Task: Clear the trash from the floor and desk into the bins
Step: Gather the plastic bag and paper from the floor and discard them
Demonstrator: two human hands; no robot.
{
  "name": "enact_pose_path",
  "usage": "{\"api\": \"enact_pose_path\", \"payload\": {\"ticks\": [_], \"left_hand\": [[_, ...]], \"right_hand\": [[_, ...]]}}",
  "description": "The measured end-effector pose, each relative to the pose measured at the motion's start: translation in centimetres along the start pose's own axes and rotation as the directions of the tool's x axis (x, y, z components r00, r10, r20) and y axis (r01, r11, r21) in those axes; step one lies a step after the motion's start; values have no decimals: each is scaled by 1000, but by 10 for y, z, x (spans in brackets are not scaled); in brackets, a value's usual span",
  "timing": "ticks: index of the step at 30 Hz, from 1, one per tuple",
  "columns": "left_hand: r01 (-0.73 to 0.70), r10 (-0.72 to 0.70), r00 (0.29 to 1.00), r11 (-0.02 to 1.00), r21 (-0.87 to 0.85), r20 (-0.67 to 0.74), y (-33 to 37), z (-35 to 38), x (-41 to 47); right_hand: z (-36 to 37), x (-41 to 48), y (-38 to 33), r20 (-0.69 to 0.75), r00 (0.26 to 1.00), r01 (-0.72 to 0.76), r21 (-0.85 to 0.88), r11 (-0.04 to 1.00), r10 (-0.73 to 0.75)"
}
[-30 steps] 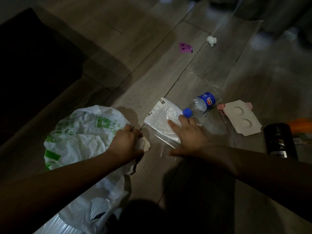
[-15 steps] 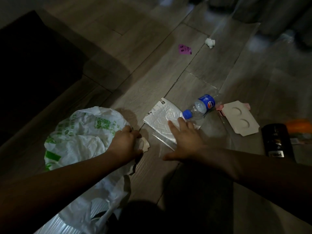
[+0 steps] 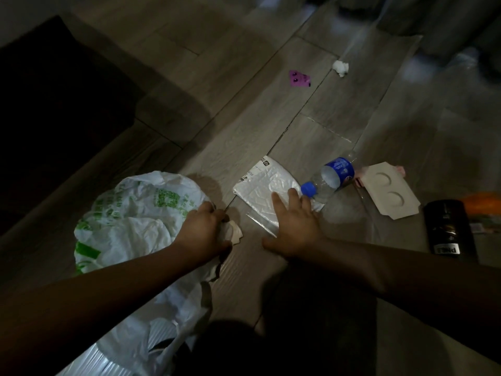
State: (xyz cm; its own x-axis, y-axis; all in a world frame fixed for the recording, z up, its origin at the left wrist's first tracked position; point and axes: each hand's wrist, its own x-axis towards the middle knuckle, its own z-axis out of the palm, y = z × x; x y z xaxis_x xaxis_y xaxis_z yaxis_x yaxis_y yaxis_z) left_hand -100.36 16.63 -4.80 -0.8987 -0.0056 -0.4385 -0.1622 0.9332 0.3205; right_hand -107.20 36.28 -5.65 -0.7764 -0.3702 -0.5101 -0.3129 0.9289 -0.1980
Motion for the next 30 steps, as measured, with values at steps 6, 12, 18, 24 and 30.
{"api": "enact_pose_path", "payload": {"ticks": [6, 12, 18, 24, 30], "left_hand": [[-5, 5, 1000, 1000, -4, -5, 0, 0, 0], [-3, 3, 1000, 1000, -13, -11, -2, 1, 0], [-4, 4, 1000, 1000, -4, -12, -3, 2, 1], [-10, 10, 1000, 1000, -2, -19, -4, 1, 2], [-23, 22, 1000, 993, -112, -10, -8, 1, 1]], "right_hand": [[-1, -1, -2, 32, 999, -25, 68, 997, 23], [6, 1, -8, -27, 998, -46, 61, 997, 48], [-3, 3, 4, -104, 994, 37, 58, 998, -31], [-24, 2, 18, -164, 983, 120, 280, 952, -76], [-49, -1, 26, -167, 983, 155, 491, 857, -81]]}}
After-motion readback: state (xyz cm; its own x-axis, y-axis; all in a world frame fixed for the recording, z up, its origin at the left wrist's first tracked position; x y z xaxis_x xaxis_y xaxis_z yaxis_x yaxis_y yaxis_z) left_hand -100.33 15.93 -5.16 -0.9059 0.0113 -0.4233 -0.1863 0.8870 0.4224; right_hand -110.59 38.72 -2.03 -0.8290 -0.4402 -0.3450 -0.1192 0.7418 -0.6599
